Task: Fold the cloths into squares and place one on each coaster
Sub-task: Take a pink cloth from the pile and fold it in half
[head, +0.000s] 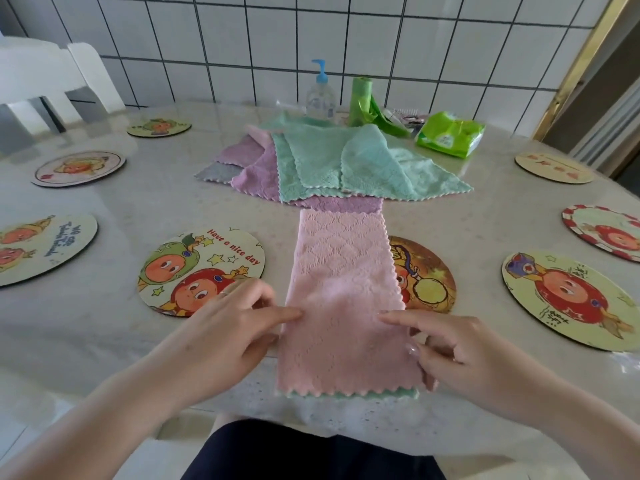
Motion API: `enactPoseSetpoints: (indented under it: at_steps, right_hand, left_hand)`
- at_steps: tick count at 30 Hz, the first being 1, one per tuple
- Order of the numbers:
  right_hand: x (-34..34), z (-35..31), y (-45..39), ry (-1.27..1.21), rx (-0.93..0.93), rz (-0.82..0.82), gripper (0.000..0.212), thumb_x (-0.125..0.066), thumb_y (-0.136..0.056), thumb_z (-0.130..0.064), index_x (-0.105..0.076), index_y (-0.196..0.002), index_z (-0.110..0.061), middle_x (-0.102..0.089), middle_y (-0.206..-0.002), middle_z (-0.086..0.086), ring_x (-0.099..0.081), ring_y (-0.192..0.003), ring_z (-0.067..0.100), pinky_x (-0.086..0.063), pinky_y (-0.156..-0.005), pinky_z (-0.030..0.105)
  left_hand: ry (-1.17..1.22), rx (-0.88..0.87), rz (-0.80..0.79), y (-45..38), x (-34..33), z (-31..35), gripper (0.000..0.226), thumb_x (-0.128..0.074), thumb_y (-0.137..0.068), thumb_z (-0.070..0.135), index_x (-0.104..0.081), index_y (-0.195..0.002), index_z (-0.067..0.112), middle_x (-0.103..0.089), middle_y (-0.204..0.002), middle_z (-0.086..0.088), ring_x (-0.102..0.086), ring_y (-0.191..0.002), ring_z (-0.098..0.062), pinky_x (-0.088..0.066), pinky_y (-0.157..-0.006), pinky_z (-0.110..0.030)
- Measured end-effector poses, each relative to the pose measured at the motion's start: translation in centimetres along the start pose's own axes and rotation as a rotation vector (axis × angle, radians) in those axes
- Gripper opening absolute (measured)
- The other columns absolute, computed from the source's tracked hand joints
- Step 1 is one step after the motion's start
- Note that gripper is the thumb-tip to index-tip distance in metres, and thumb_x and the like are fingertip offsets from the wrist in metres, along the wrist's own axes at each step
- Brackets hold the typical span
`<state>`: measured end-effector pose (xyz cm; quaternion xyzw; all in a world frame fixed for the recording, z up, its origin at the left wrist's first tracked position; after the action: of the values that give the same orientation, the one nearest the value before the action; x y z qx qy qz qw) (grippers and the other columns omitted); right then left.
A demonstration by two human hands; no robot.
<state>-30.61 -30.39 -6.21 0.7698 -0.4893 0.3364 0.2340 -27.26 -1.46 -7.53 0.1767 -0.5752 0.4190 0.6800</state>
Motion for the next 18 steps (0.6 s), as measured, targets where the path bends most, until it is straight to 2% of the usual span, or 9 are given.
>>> enactPoseSetpoints:
  at_steps: [3,5,8,10,13,15,18]
  right_hand:
    - [-0.3,0.6,0.3,0.278,0.161,0.030,0.045,-0.042,-0.090,-0.028,-0.045,-0.129,-0.049,-0.054,-0.088,-0.020,-0.056,-0.073,0.005,-0.046,-0.060,0.021]
    - [-0.4,0.8,0.4,0.323,0.201,0.038,0.046,-0.039,-0.087,-0.031,-0.045,-0.131,-0.043,-0.047,-0.090,-0.025,-0.054,-0.071,0.004,-0.045,-0.058,0.020]
    - [-0.4,0.9,0.6,0.332,0.260,0.072,0.043,-0.044,-0.086,-0.028,-0.052,-0.128,-0.037,-0.043,-0.090,-0.027,-0.050,-0.062,0.003,-0.044,-0.053,0.017]
    - [-0.4,1.0,0.8,0.314,0.296,0.090,0.037,-0.048,-0.087,-0.027,-0.057,-0.123,-0.034,-0.042,-0.089,-0.027,-0.049,-0.060,0.002,-0.043,-0.052,0.016]
    - [-0.4,1.1,1.1,0.295,0.304,0.085,0.028,-0.051,-0.088,-0.042,-0.060,-0.113,-0.035,-0.042,-0.091,-0.030,-0.050,-0.063,-0.003,-0.041,-0.053,0.011]
    - [-0.5,1.0,1.4,0.287,0.299,0.082,0.029,-0.051,-0.086,-0.054,-0.058,-0.110,-0.039,-0.042,-0.095,-0.031,-0.051,-0.069,-0.007,-0.041,-0.056,0.007]
    - [-1.1,1.1,1.7,0.385,0.330,0.120,0.037,-0.055,-0.083,-0.057,-0.059,-0.111,-0.032,-0.042,-0.095,-0.022,-0.044,-0.070,-0.006,-0.037,-0.060,0.005]
  left_hand:
    - [-0.017,-0.109,0.021,0.6,-0.1,-0.1,0.039,-0.049,-0.085,0.031,-0.057,-0.123,0.035,-0.044,-0.124,0.012,-0.040,-0.119,-0.004,-0.043,-0.092,-0.029]
    - [-0.045,-0.248,0.019,0.7,-0.4,0.3,0.040,-0.049,-0.085,0.026,-0.059,-0.123,0.030,-0.045,-0.135,0.006,-0.036,-0.132,-0.011,-0.039,-0.104,-0.033]
    - [0.010,-0.390,0.053,1.1,-1.1,1.0,0.029,-0.056,-0.086,0.017,-0.066,-0.114,0.019,-0.059,-0.126,0.001,-0.049,-0.124,-0.013,-0.043,-0.100,-0.037]
    - [0.049,-0.433,0.083,1.4,-1.5,1.4,0.025,-0.058,-0.086,0.009,-0.069,-0.107,0.013,-0.064,-0.117,-0.001,-0.054,-0.118,-0.014,-0.046,-0.096,-0.035]
    - [0.118,-0.418,0.120,1.9,-2.0,1.7,0.023,-0.056,-0.084,0.003,-0.070,-0.100,0.011,-0.065,-0.111,-0.001,-0.055,-0.116,-0.012,-0.047,-0.094,-0.029]
    - [0.151,-0.381,0.142,2.2,-2.4,1.9,0.024,-0.061,-0.077,-0.003,-0.070,-0.096,0.009,-0.065,-0.110,-0.002,-0.055,-0.117,-0.012,-0.048,-0.092,-0.028]
    - [0.072,-0.380,0.147,2.6,-3.1,1.8,0.030,-0.067,-0.073,-0.004,-0.070,-0.100,0.009,-0.063,-0.114,-0.004,-0.052,-0.121,-0.014,-0.047,-0.094,-0.028]
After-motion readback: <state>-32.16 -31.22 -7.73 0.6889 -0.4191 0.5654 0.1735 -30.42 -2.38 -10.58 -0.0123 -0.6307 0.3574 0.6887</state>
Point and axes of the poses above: each hand's wrist, its own y-axis away from the middle knuckle, its own x-axis out of the back of the hand, z = x × y, the point moved 1 cm from there along -y, towards the middle knuckle
